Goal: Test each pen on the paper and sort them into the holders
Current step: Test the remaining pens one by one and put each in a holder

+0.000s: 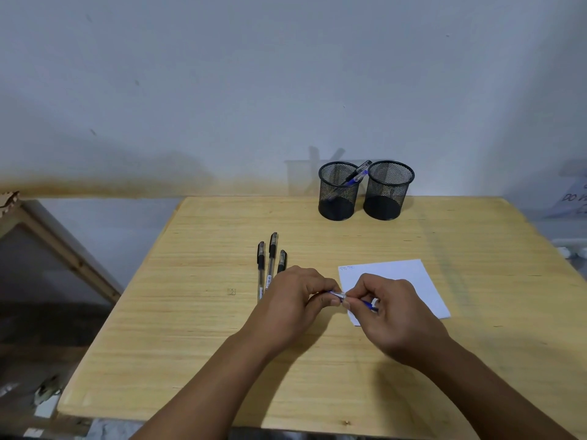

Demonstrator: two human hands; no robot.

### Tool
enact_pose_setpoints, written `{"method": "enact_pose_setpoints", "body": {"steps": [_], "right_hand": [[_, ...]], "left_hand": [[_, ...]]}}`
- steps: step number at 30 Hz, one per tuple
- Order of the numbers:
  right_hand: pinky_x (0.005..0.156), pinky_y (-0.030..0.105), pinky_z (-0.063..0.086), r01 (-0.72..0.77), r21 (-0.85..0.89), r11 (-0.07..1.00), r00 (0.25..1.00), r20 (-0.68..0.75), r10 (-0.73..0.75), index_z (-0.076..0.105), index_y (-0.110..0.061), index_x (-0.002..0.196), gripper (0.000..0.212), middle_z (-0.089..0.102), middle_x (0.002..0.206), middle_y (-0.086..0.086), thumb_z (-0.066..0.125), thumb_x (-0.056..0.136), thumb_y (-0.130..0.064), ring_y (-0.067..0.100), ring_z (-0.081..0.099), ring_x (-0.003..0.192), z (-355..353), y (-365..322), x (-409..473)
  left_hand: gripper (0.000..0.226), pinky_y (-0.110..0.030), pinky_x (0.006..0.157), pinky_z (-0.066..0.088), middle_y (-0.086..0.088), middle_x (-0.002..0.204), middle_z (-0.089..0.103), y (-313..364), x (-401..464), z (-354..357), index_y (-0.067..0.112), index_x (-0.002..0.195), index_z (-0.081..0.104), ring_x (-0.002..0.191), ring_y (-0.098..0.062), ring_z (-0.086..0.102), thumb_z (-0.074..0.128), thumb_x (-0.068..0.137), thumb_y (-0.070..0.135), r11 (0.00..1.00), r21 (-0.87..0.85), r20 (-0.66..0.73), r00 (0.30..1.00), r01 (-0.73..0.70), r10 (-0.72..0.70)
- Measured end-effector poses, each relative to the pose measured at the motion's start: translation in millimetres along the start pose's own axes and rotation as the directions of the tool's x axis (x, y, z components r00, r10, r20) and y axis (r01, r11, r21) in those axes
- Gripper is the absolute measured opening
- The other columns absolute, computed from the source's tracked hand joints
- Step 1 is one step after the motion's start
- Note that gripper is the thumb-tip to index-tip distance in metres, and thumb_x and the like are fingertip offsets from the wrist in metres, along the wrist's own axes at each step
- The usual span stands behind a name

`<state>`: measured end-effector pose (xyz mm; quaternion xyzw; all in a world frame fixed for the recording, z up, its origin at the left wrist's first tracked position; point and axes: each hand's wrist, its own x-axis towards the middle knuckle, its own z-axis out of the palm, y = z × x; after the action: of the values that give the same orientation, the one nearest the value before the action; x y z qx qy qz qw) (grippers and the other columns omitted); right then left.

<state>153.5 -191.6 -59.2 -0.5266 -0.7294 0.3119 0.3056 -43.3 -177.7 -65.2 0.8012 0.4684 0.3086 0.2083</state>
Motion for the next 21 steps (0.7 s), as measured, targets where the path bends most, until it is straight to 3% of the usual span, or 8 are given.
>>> {"method": "enact_pose_setpoints", "body": {"steps": [3, 6, 10, 14, 17, 21], "right_hand": [[0.046, 0.028, 0.035, -0.009, 0.021, 1.000, 1.000, -0.018, 0.009, 0.062, -0.027, 0.073, 0.016, 0.063, 0.062, -0.005, 0.065, 0.088, -0.027, 0.006, 0.044, 0.043, -1.8, -1.0, -0.3], [0.047, 0.021, 0.032, -0.064, 0.030, 0.997, 0.996, -0.053, 0.066, 0.062, -0.026, 0.070, 0.019, 0.064, 0.063, -0.006, 0.069, 0.088, -0.022, 0.005, 0.045, 0.043, -8.2, 3.8, -1.5], [0.045, 0.018, 0.038, -0.156, 0.091, 0.983, 0.982, -0.092, 0.164, 0.065, -0.026, 0.073, 0.016, 0.069, 0.068, -0.010, 0.069, 0.088, -0.022, 0.005, 0.045, 0.043, -10.0, 9.3, -2.8], [0.047, 0.015, 0.040, -0.253, 0.205, 0.946, 0.953, -0.117, 0.280, 0.067, -0.023, 0.083, 0.012, 0.071, 0.074, -0.004, 0.064, 0.090, -0.015, 0.008, 0.053, 0.050, -9.3, 10.5, -2.5], [0.058, 0.021, 0.051, -0.335, 0.377, 0.864, 0.921, -0.060, 0.384, 0.067, -0.024, 0.100, 0.025, 0.075, 0.085, -0.001, 0.055, 0.093, -0.004, 0.007, 0.062, 0.059, -13.3, 11.4, -4.1], [0.071, 0.035, 0.061, -0.323, 0.520, 0.791, 0.903, -0.081, 0.421, 0.068, -0.024, 0.104, 0.025, 0.076, 0.086, 0.007, 0.063, 0.091, -0.004, 0.024, 0.074, 0.073, -19.7, 12.5, -7.2]], "left_hand": [[0.009, -0.018, 0.076, 0.040, 0.010, 0.082, 0.069, -4.2, -0.2, -2.5, 0.026, 0.095, 0.075, 0.080, -0.006, 0.057, 0.067, 0.092, 0.028, 0.999, 0.038, -0.054, 0.999, -0.001, 0.003], [0.010, -0.018, 0.074, 0.043, 0.012, 0.083, 0.070, -14.5, 1.9, -14.7, 0.025, 0.097, 0.077, 0.079, -0.005, 0.060, 0.071, 0.089, 0.025, 0.995, -0.025, -0.144, 0.984, 0.101, -0.104], [0.020, -0.026, 0.081, 0.048, 0.009, 0.090, 0.070, -15.4, 7.4, -14.5, 0.024, 0.111, 0.074, 0.084, -0.006, 0.062, 0.066, 0.093, 0.026, 0.980, 0.019, -0.073, 0.978, 0.198, -0.196], [0.026, -0.031, 0.083, 0.049, 0.004, 0.096, 0.069, -17.9, 10.5, 2.2, 0.024, 0.119, 0.070, 0.090, -0.012, 0.062, 0.056, 0.097, 0.025, 0.943, 0.130, -0.098, 0.951, 0.305, -0.294], [0.023, -0.036, 0.084, 0.049, 0.011, 0.099, 0.070, -22.2, 15.4, 9.7, 0.035, 0.113, 0.072, 0.094, -0.011, 0.062, 0.057, 0.095, 0.034, 0.895, 0.225, -0.182, 0.919, 0.384, -0.349], [0.024, -0.037, 0.086, 0.037, 0.015, 0.097, 0.066, -24.8, 24.8, 15.8, 0.043, 0.101, 0.072, 0.097, -0.011, 0.058, 0.050, 0.096, 0.049, 0.819, 0.345, -0.241, 0.887, 0.459, -0.395]]}}
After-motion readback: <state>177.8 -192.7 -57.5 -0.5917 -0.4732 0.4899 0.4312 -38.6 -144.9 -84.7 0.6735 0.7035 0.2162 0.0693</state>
